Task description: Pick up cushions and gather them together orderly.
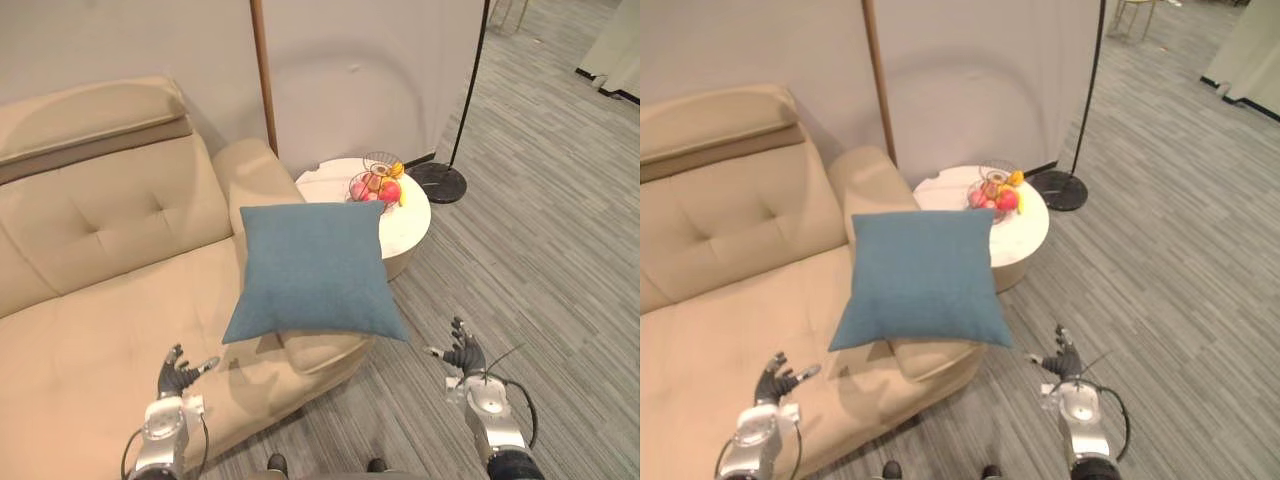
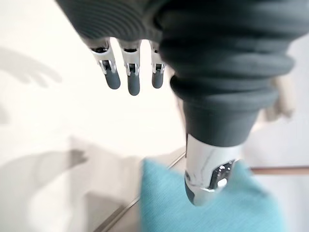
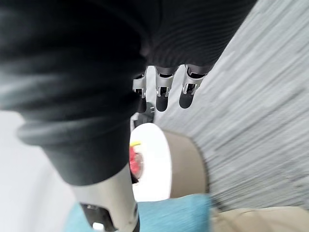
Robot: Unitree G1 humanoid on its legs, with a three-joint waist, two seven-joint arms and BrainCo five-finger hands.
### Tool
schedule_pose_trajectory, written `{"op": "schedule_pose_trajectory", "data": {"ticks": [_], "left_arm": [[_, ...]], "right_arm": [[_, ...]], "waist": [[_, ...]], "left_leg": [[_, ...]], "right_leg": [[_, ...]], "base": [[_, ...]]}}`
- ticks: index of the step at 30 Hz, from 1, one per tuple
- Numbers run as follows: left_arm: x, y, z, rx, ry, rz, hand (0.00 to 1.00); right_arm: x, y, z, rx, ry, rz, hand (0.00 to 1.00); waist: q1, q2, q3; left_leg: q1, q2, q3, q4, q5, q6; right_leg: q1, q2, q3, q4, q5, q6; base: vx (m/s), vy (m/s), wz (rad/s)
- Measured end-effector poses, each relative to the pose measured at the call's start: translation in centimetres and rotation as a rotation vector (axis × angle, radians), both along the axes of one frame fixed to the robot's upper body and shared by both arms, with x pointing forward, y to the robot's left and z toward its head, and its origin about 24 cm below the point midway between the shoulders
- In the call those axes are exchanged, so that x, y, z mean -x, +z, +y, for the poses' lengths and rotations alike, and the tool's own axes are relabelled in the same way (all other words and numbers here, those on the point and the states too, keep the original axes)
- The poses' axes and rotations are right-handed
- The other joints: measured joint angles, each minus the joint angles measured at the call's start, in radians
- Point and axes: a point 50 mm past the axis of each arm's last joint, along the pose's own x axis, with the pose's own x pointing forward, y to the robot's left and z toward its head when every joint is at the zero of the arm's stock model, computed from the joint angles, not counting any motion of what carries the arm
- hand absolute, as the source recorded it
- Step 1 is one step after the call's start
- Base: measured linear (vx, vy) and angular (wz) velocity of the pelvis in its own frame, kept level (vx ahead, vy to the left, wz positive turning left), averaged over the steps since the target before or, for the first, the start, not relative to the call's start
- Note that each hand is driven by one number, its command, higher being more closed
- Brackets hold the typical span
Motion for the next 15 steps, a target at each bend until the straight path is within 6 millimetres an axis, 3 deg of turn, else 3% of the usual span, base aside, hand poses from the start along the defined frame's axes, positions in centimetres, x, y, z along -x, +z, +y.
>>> {"op": "schedule_pose_trajectory", "data": {"ticks": [3, 5, 6, 8, 9, 11, 15], "left_arm": [[-1.7, 1.5, 0.1, -0.006, 0.007, -0.068, 0.0], [-5.0, 4.4, -0.1, -0.014, -0.005, -0.18, 0.0], [-5.7, 5.1, -0.1, -0.023, -0.013, -0.201, 0.0], [-9.1, 9.0, -0.4, -0.051, -0.061, -0.313, 0.0], [-9.9, 9.8, -0.7, -0.056, -0.073, -0.335, 0.0], [-12.7, 13.1, -1.9, -0.062, -0.115, -0.418, 0.0], [-15.0, 16.3, -3.6, -0.058, -0.157, -0.495, 0.0]], "right_arm": [[-1.7, 1.5, 0.1, -0.005, -0.004, -0.061, 0.0], [-4.1, 3.8, 0.6, -0.009, 0.02, -0.14, 0.0], [-4.6, 4.3, 0.9, -0.007, 0.033, -0.156, 0.0], [-7.4, 6.8, 2.2, -0.04, 0.07, -0.228, 0.0], [-8.0, 7.3, 2.4, -0.053, 0.071, -0.239, 0.0], [-10.3, 9.7, 3.3, -0.101, 0.075, -0.295, 0.0], [-12.3, 13.3, 5.2, -0.145, 0.125, -0.392, 0.0]], "waist": [[0.002, 0.012, 0.02], [0.005, 0.016, 0.087], [0.006, 0.015, 0.097], [0.013, 0.004, 0.157], [0.014, 0.002, 0.169], [0.026, 0.0, 0.206], [0.027, 0.0, 0.234]], "left_leg": [[-0.025, 0.004, -0.003, -0.024, 0.029, 0.002], [-0.068, 0.007, -0.008, -0.025, 0.054, -0.006], [-0.083, 0.008, -0.008, -0.025, 0.06, -0.008], [-0.14, 0.012, -0.006, -0.023, 0.094, -0.01], [-0.153, 0.013, -0.004, -0.022, 0.1, -0.01], [-0.206, 0.017, 0.006, -0.022, 0.129, -0.006], [-0.25, 0.022, 0.014, -0.021, 0.144, -0.012]], "right_leg": [[-0.033, 0.004, 0.0, 0.002, 0.015, -0.002], [-0.098, 0.004, 0.004, 0.051, 0.017, -0.008], [-0.119, 0.004, 0.005, 0.064, 0.017, -0.008], [-0.209, 0.005, 0.015, 0.129, 0.019, -0.009], [-0.229, 0.005, 0.018, 0.143, 0.019, -0.009], [-0.311, 0.004, 0.033, 0.196, 0.018, -0.011], [-0.382, 0.003, 0.038, 0.248, 0.014, -0.017]], "base": [[-0.18, -0.003, 0.02], [-0.22, 0.012, 0.04], [-0.21, 0.001, 0.0], [-0.2, -0.018, -0.03], [-0.16, -0.026, -0.06], [-0.13, -0.041, -0.08], [-0.06, -0.044, -0.05]]}}
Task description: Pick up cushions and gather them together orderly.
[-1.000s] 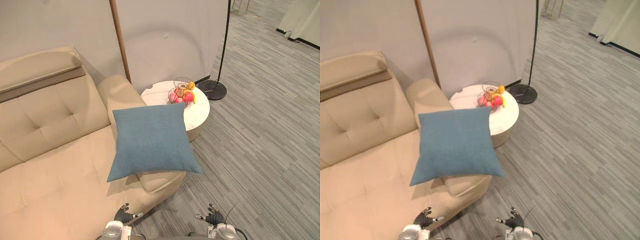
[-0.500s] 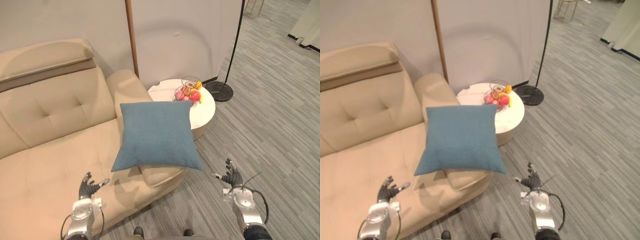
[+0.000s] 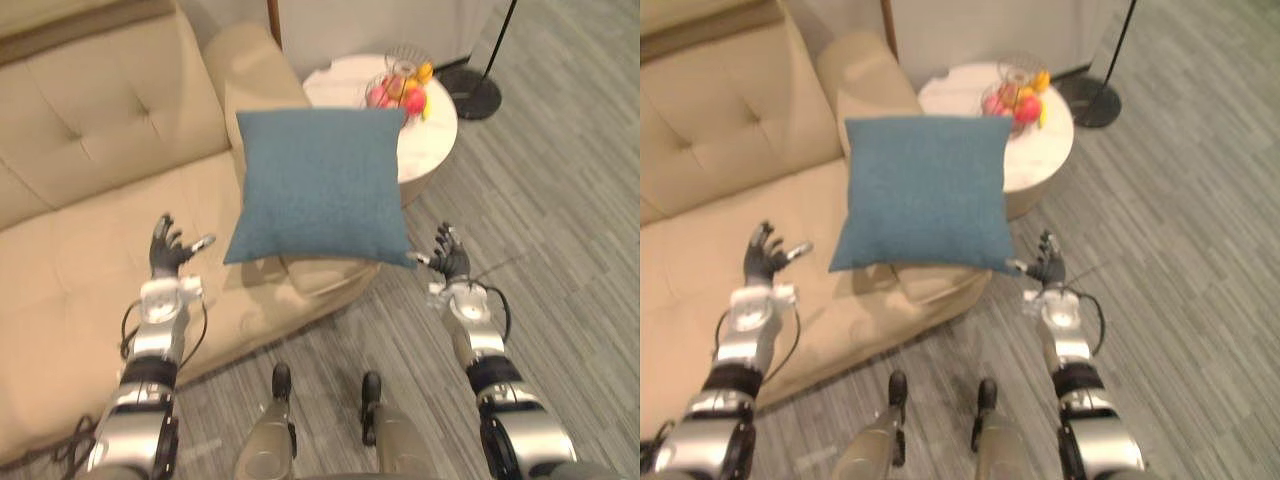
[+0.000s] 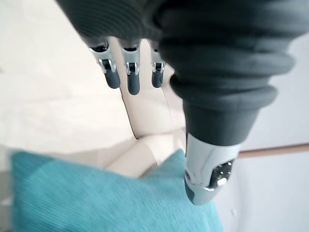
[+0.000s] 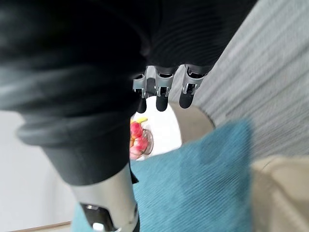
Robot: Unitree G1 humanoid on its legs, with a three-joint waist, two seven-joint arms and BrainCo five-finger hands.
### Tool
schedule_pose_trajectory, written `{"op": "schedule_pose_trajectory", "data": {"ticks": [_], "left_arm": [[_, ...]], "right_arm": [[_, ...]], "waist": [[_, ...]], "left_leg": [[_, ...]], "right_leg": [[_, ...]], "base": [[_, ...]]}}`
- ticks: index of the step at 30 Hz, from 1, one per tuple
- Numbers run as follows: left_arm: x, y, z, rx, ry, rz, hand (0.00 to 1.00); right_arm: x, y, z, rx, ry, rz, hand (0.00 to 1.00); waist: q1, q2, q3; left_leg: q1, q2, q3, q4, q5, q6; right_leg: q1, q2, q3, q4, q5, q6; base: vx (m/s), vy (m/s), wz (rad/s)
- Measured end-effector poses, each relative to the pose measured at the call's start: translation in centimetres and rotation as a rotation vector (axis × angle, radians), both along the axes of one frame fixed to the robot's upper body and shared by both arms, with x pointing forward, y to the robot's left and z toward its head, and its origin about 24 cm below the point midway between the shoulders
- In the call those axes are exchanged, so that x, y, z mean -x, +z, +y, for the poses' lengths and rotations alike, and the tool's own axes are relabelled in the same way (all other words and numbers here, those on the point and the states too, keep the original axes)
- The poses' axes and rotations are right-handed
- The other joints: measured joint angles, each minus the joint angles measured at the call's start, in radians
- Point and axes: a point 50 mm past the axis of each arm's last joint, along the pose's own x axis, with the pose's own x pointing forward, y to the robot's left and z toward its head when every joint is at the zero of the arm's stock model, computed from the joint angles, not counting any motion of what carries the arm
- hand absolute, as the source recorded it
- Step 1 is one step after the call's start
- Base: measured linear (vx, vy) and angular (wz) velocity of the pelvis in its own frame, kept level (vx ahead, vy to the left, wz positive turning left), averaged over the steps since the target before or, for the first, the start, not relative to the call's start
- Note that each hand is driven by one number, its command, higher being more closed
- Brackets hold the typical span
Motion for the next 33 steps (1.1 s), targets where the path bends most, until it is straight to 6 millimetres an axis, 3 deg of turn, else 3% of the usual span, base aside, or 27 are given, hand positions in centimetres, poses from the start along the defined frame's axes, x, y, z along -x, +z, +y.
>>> {"op": "schedule_pose_trajectory", "data": {"ticks": [2, 9, 12, 17, 27, 33], "left_arm": [[-1.1, 1.7, -1.1, 0.001, -0.03, -0.041, 0.0], [-3.3, 5.2, -4.6, 0.027, -0.107, -0.11, 0.0], [-3.7, 5.4, -5.0, 0.022, -0.11, -0.093, 0.0], [-3.9, 6.0, -4.7, 0.007, -0.082, -0.095, 0.0], [-3.9, 6.8, -3.6, 0.113, -0.033, -0.127, 0.0], [-2.9, 7.7, -0.6, 0.27, 0.061, -0.243, 0.0]], "right_arm": [[-0.9, 2.2, 1.1, -0.015, 0.03, -0.056, 0.0], [-2.4, 7.0, 4.1, -0.008, 0.123, -0.173, 0.0], [-2.7, 8.3, 5.9, -0.001, 0.173, -0.204, 0.0], [-3.1, 9.8, 7.1, 0.032, 0.206, -0.22, 0.0], [-3.4, 10.1, 6.3, 0.084, 0.172, -0.214, 0.0], [-3.3, 9.4, 5.4, 0.067, 0.14, -0.199, 0.0]], "waist": [[0.002, 0.0, 0.001], [0.002, 0.003, 0.024], [0.002, 0.002, 0.031], [0.005, 0.004, 0.032], [0.023, 0.005, 0.033], [0.027, 0.008, 0.035]], "left_leg": [[-0.03, 0.007, 0.013, 0.014, 0.001, -0.002], [-0.066, 0.019, 0.02, 0.017, 0.005, -0.01], [-0.078, 0.027, 0.022, 0.016, 0.008, -0.014], [-0.099, 0.037, 0.025, 0.021, 0.004, -0.019], [-0.112, 0.046, 0.017, 0.039, -0.004, -0.029], [-0.111, 0.047, -0.005, 0.039, 0.0, -0.034]], "right_leg": [[-0.037, 0.001, 0.001, 0.023, -0.004, -0.006], [-0.084, 0.01, 0.001, 0.046, -0.011, -0.017], [-0.097, 0.018, 0.002, 0.044, -0.011, -0.018], [-0.112, 0.027, 0.002, 0.036, -0.008, -0.022], [-0.108, 0.032, -0.014, 0.035, -0.007, -0.03], [-0.103, 0.03, -0.034, 0.052, -0.023, -0.045]], "base": [[0.0, -0.044, -0.07], [0.01, -0.025, -0.02], [0.03, -0.02, -0.02], [0.05, -0.029, -0.03], [0.01, -0.011, 0.02], [0.02, -0.023, 0.09]]}}
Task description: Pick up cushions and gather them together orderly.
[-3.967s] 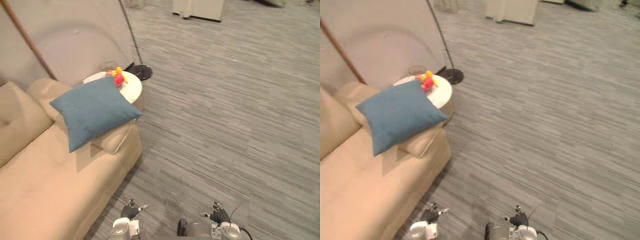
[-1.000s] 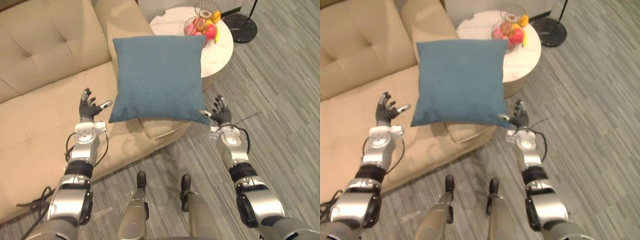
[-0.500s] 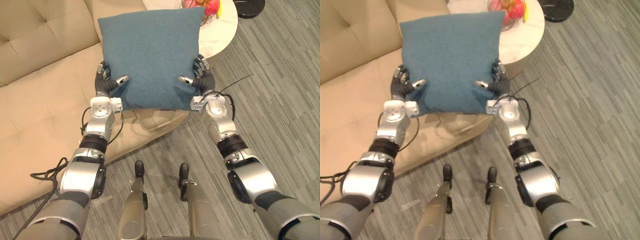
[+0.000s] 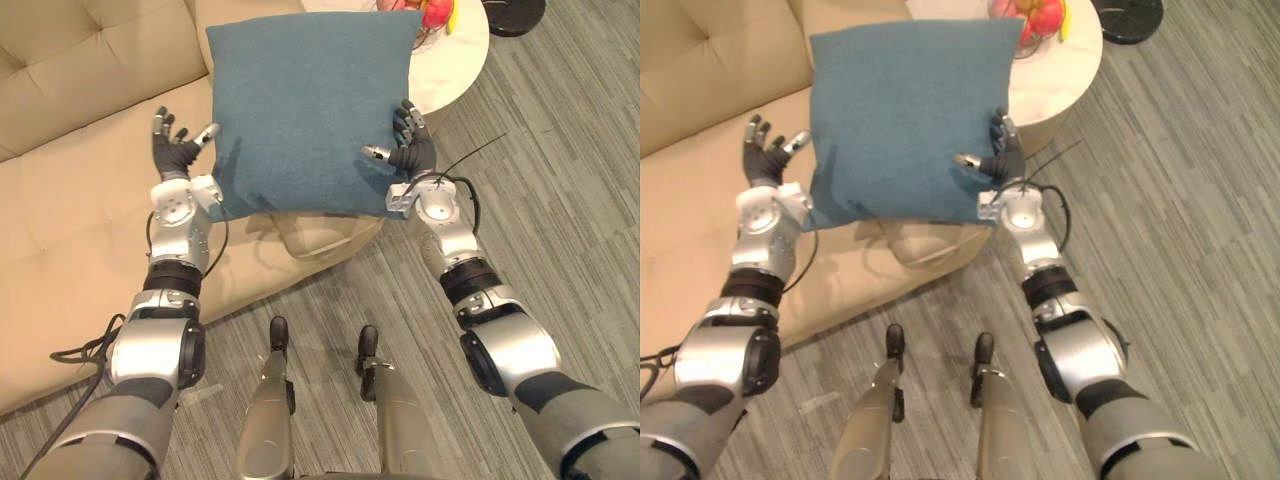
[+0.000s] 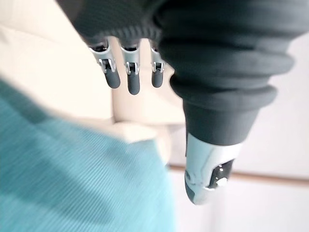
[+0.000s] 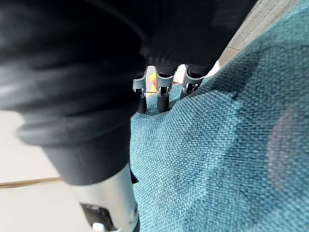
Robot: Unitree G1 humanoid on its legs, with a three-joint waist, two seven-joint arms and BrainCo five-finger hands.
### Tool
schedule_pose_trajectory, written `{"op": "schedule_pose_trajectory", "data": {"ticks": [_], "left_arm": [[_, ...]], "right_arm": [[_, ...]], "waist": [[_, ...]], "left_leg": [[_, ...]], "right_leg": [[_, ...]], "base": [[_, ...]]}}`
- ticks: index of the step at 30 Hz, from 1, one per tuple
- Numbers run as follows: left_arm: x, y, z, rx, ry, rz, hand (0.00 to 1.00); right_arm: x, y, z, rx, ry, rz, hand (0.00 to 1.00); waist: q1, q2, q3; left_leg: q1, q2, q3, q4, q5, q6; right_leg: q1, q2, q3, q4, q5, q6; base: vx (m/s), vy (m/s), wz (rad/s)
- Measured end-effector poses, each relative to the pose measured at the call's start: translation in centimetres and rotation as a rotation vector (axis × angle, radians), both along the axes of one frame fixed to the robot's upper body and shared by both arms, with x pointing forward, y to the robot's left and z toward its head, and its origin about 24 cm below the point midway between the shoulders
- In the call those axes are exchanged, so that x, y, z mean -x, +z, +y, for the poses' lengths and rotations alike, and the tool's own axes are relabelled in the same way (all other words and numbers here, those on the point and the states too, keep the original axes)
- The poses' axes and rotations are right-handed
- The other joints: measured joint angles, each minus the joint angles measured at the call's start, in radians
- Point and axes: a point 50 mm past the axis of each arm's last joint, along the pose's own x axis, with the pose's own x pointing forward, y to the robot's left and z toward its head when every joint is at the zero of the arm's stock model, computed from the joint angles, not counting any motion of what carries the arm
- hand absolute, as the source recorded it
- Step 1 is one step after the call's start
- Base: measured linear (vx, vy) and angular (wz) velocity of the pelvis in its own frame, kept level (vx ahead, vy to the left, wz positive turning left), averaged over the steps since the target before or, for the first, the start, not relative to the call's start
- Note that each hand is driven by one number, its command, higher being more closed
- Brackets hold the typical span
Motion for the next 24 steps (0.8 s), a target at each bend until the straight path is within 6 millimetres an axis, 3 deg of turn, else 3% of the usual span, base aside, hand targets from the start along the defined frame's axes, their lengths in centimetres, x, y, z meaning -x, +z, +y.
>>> {"op": "schedule_pose_trajectory", "data": {"ticks": [7, 15, 17, 24], "left_arm": [[0.9, -2.0, 1.3, 0.027, 0.038, 0.038, 0.0], [0.5, -2.6, 0.5, -0.07, -0.007, 0.095, 0.0], [0.0, -4.0, -1.1, -0.148, -0.057, 0.179, 0.0], [-1.3, -4.5, -6.3, -0.336, -0.199, 0.243, 0.0]], "right_arm": [[0.3, -1.4, -2.5, -0.04, -0.098, 0.019, 0.0], [0.4, -1.1, -3.7, -0.005, -0.151, 0.004, 0.0], [0.2, -0.9, -3.4, 0.041, -0.151, 0.007, 0.0], [-0.7, -0.1, -1.5, 0.258, -0.127, 0.013, 0.0]], "waist": [[0.01, 0.012, 0.007], [0.016, 0.013, 0.007], [0.015, 0.013, 0.007], [0.007, 0.013, 0.007]], "left_leg": [[0.003, 0.002, -0.007, -0.007, 0.0, -0.001], [-0.035, 0.002, -0.009, -0.008, 0.001, -0.002], [-0.039, 0.004, -0.009, -0.008, 0.001, -0.002], [-0.08, 0.019, -0.005, -0.006, 0.003, -0.005]], "right_leg": [[0.01, -0.003, -0.02, 0.015, -0.022, -0.003], [-0.025, -0.003, -0.026, 0.012, -0.026, -0.002], [-0.027, -0.002, -0.027, 0.006, -0.025, -0.002], [-0.052, 0.015, -0.026, -0.033, 0.001, -0.007]], "base": [[0.03, -0.027, 0.12], [0.04, -0.019, 0.02], [0.03, -0.022, 0.01], [0.01, -0.019, -0.04]]}}
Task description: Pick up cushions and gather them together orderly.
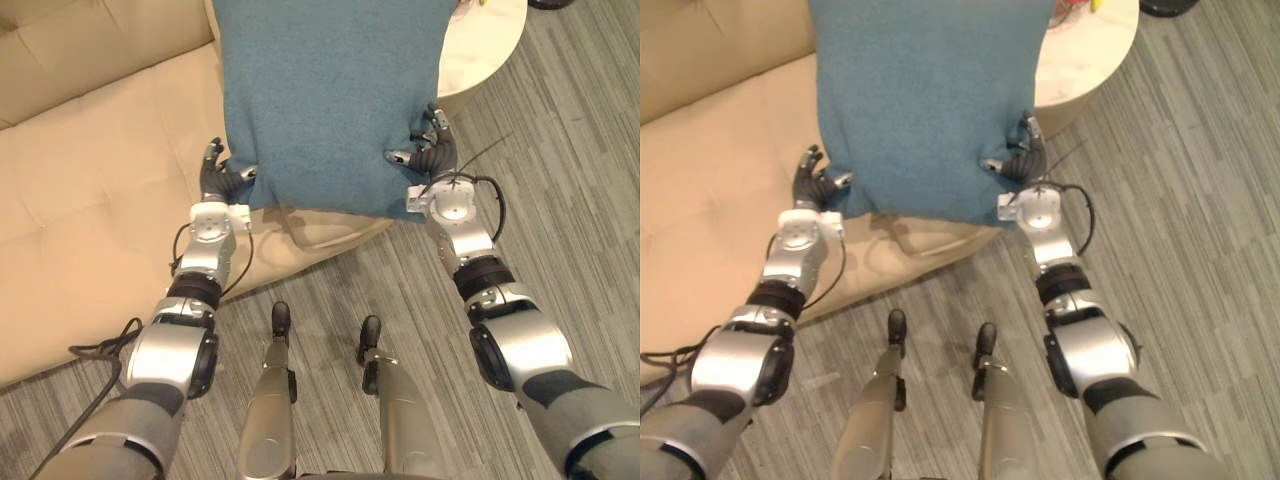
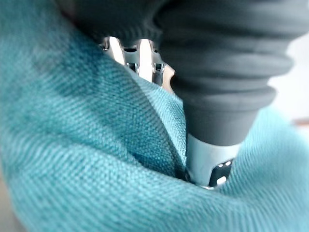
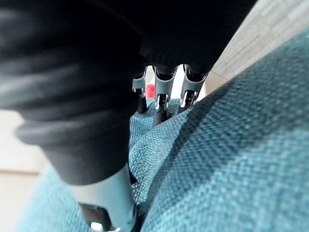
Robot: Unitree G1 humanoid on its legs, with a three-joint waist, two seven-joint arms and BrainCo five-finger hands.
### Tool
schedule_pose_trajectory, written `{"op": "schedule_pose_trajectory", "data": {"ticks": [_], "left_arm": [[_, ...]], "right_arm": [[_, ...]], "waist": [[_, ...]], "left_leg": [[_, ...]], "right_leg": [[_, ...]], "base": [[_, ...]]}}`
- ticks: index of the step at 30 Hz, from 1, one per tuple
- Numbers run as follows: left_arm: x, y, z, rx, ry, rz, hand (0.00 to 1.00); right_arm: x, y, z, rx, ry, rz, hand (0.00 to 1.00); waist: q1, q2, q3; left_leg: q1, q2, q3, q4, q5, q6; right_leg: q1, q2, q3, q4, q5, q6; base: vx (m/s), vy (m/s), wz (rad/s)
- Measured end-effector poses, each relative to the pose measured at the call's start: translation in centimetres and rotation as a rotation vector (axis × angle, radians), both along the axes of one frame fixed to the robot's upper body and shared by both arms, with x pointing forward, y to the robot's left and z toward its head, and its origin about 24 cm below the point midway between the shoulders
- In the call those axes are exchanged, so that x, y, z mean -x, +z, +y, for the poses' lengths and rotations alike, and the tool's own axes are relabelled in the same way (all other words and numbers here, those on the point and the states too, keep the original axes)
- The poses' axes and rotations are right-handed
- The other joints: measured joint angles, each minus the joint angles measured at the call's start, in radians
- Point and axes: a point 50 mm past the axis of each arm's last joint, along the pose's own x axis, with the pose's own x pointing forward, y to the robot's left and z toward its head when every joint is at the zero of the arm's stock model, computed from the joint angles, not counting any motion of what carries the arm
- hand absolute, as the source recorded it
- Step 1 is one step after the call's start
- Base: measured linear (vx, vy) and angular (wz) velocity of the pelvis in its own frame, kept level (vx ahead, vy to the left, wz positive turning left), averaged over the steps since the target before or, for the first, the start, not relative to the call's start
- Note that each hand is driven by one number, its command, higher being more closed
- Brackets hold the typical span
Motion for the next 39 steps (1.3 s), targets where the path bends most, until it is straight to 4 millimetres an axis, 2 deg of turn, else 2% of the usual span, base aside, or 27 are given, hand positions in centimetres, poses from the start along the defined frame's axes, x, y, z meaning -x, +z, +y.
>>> {"op": "schedule_pose_trajectory", "data": {"ticks": [1, 2, 3, 7, 12, 17, 19, 21, 23, 27, 32, 33, 35, 39], "left_arm": [[0.0, 0.0, -0.1, -0.013, -0.003, 0.002, 0.0], [0.0, 0.0, -0.1, -0.031, -0.003, 0.006, 1.0], [0.0, -0.1, -0.2, -0.047, -0.005, 0.01, 1.0], [-0.1, -0.2, -0.8, -0.111, -0.017, 0.02, 1.0], [-0.1, 0.2, -0.6, -0.149, -0.008, 0.01, 1.0], [-0.1, 0.7, -1.3, -0.127, -0.022, -0.015, 1.0], [0.0, 1.1, -2.0, -0.108, -0.037, -0.041, 1.0], [0.6, 0.6, -2.7, -0.104, -0.07, -0.061, 1.0], [2.0, -0.3, -3.5, -0.078, -0.107, -0.098, 1.0], [4.7, -1.9, -4.4, -0.027, -0.16, -0.143, 1.0], [9.8, -6.4, -5.0, 0.135, -0.172, -0.083, 1.0], [10.2, -6.7, -5.0, 0.147, -0.17, -0.075, 1.0], [12.6, -8.5, -4.6, 0.205, -0.156, -0.028, 1.0], [15.2, -10.2, -4.1, 0.239, -0.134, 0.024, 1.0]], "right_arm": [[0.0, 0.0, 0.1, 0.021, 0.002, 0.001, 0.0], [-0.1, 0.3, 0.4, 0.055, 0.006, -0.003, 0.0], [-0.1, 0.3, 0.6, 0.074, 0.009, -0.001, 1.0], [-0.2, 0.4, 1.6, 0.198, 0.024, 0.001, 1.0], [-0.3, 0.5, 1.4, 0.214, 0.02, 0.0, 1.0], [-0.1, -0.1, 0.9, 0.231, 0.017, 0.016, 1.0], [0.2, -1.0, 0.3, 0.192, 0.015, 0.029, 1.0], [0.9, -3.1, -0.1, 0.15, 0.018, 0.066, 1.0], [2.3, -6.2, -0.8, 0.114, 0.016, 0.12, 1.0], [4.5, -9.2, -1.5, 0.064, 0.01, 0.155, 1.0], [8.8, -13.6, -1.3, -0.024, 0.015, 0.229, 1.0], [9.1, -14.0, -1.3, -0.026, 0.015, 0.236, 1.0], [11.0, -15.2, -1.1, -0.02, 0.025, 0.255, 1.0], [13.1, -15.8, -0.6, -0.016, 0.046, 0.25, 1.0]], "waist": [[-0.001, 0.0, 0.0], [-0.003, 0.0, 0.0], [-0.004, 0.0, 0.0], [-0.004, 0.0, 0.0], [-0.001, 0.0, 0.0], [0.003, 0.0, -0.001], [0.008, 0.0, -0.001], [0.009, 0.0, -0.001], [0.006, 0.0, -0.002], [-0.003, 0.017, -0.013], [-0.023, 0.028, -0.056], [-0.024, 0.027, -0.058], [-0.031, 0.029, -0.102], [-0.032, 0.038, -0.161]], "left_leg": [[-0.001, 0.001, 0.0, 0.0, 0.0, 0.0], [-0.004, 0.003, 0.001, 0.0, 0.0, 0.0], [-0.005, 0.005, 0.001, 0.0, 0.0, 0.0], [-0.005, 0.01, 0.002, 0.001, 0.0, 0.0], [0.004, 0.009, 0.001, 0.001, 0.001, -0.001], [0.035, 0.005, 0.001, -0.001, 0.0, -0.001], [0.05, 0.002, 0.0, -0.001, 0.001, -0.001], [0.086, -0.003, -0.003, -0.004, 0.0, -0.001], [0.132, -0.02, -0.004, -0.006, -0.001, -0.002], [0.161, -0.023, -0.025, -0.03, -0.007, -0.007], [0.245, -0.028, -0.024, -0.055, -0.007, -0.007], [0.256, -0.029, -0.024, -0.055, -0.007, -0.007], [0.295, -0.03, -0.024, -0.055, -0.016, -0.008], [0.339, -0.026, -0.019, -0.054, -0.044, -0.005]], "right_leg": [[0.0, 0.001, 0.0, -0.003, 0.002, -0.001], [0.0, 0.004, 0.0, -0.009, 0.006, -0.001], [0.0, 0.006, 0.0, -0.013, 0.008, -0.001], [0.012, 0.012, 0.001, -0.043, 0.024, 0.001], [0.022, 0.012, 0.0, -0.045, 0.027, 0.001], [0.05, 0.009, 0.001, -0.039, 0.023, 0.003], [0.065, 0.007, 0.001, -0.038, 0.019, 0.005], [0.102, 0.002, -0.002, -0.036, 0.005, 0.005], [0.138, -0.011, -0.002, -0.009, -0.023, 0.011], [0.155, -0.01, -0.006, 0.003, -0.042, 0.015], [0.238, -0.008, -0.001, -0.027, -0.045, 0.017], [0.25, -0.008, 0.001, -0.031, -0.045, 0.017], [0.297, -0.007, 0.006, -0.053, -0.049, 0.022], [0.339, 0.0, 0.016, -0.058, -0.055, 0.027]], "base": [[0.02, -0.03, -0.07], [0.02, -0.018, -0.03], [0.02, -0.013, -0.03], [0.0, 0.0, -0.02], [0.0, 0.0, 0.0], [0.01, -0.004, 0.0], [0.01, -0.001, 0.03], [0.05, -0.007, 0.11], [0.06, 0.008, 0.14], [0.03, 0.003, 0.08], [0.09, -0.007, -0.03], [0.08, 0.001, -0.02], [0.05, 0.001, -0.05], [0.03, 0.012, -0.08]]}}
